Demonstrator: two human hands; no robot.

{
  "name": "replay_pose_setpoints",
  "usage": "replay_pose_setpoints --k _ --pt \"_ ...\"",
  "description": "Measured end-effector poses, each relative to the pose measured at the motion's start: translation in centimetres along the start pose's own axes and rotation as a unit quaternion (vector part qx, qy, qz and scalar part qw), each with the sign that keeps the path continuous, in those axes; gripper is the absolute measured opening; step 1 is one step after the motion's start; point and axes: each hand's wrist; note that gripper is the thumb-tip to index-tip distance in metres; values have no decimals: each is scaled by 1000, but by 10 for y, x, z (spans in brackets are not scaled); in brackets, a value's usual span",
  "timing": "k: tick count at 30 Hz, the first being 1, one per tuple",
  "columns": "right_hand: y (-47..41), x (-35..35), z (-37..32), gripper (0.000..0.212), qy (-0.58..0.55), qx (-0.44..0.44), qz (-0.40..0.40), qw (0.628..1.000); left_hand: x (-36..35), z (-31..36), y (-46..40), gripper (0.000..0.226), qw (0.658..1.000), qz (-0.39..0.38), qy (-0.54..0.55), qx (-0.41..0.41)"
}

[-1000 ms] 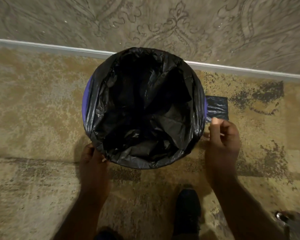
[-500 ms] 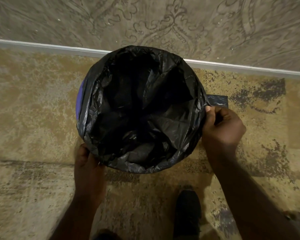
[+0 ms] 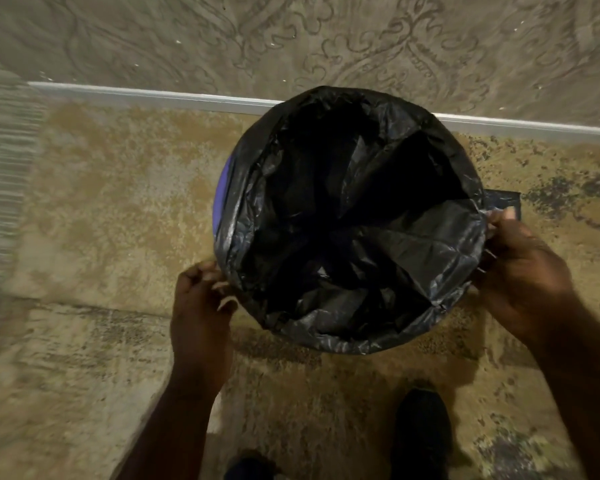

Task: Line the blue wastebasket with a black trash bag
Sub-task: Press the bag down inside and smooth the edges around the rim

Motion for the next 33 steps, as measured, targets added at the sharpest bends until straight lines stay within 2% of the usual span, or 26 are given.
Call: replay_pose_setpoints --k 2,3,4,7,10,11,14,16,17,18,20,21,23,26,29,33 --pt "3 -5 -4 31 30 5 -3 1000 -5 22 -9 19 997 63 20 -29" --pt "4 -8 -6 35 52 11 0 999 -9 34 -13 11 994 83 -14 -64" --pt "5 -12 -5 39 74 19 10 997 -15 45 -17 4 988 85 -68 -111" --pt "7 -22 -4 41 72 40 50 995 -29 67 -29 22 932 49 -287 -215" --pt "10 -28 -5 17 74 54 50 994 -31 74 -45 31 865 31 -436 -247" --pt "11 -28 -5 17 75 65 48 994 -30 75 -49 28 852 31 -456 -255" --pt "11 -30 -4 8 87 95 59 990 -28 71 -56 21 831 46 -480 -277" --pt "10 -29 -3 11 103 117 68 985 -30 70 -55 18 824 51 -494 -271" --pt "8 -28 -2 15 108 124 74 984 -30 70 -55 17 832 55 -486 -261" --pt "8 -29 -1 19 107 125 80 983 -30 70 -55 17 855 60 -455 -243" --pt "7 -30 -1 23 95 116 73 986 -28 68 -59 18 921 58 -345 -174" --pt "6 -31 -1 23 87 112 67 988 -27 68 -61 19 949 44 -281 -133" --pt "3 -32 1 26 64 100 62 991 -19 68 -70 22 978 -8 -199 -60" --pt "0 -42 5 33 72 105 87 988 -15 67 -80 38 983 -85 -158 38" --pt "-3 -51 10 39 106 138 106 979 -21 62 -83 24 976 -117 -160 89" --pt "-12 -49 11 47 164 169 119 965 -24 54 -91 28 967 -161 -154 128"
Point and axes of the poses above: each hand's wrist, its own y-axis away from the middle knuckle, its own x-axis out of the back of the hand, z = x × y, and after that the axes turned 5 degrees about -z, right-handed
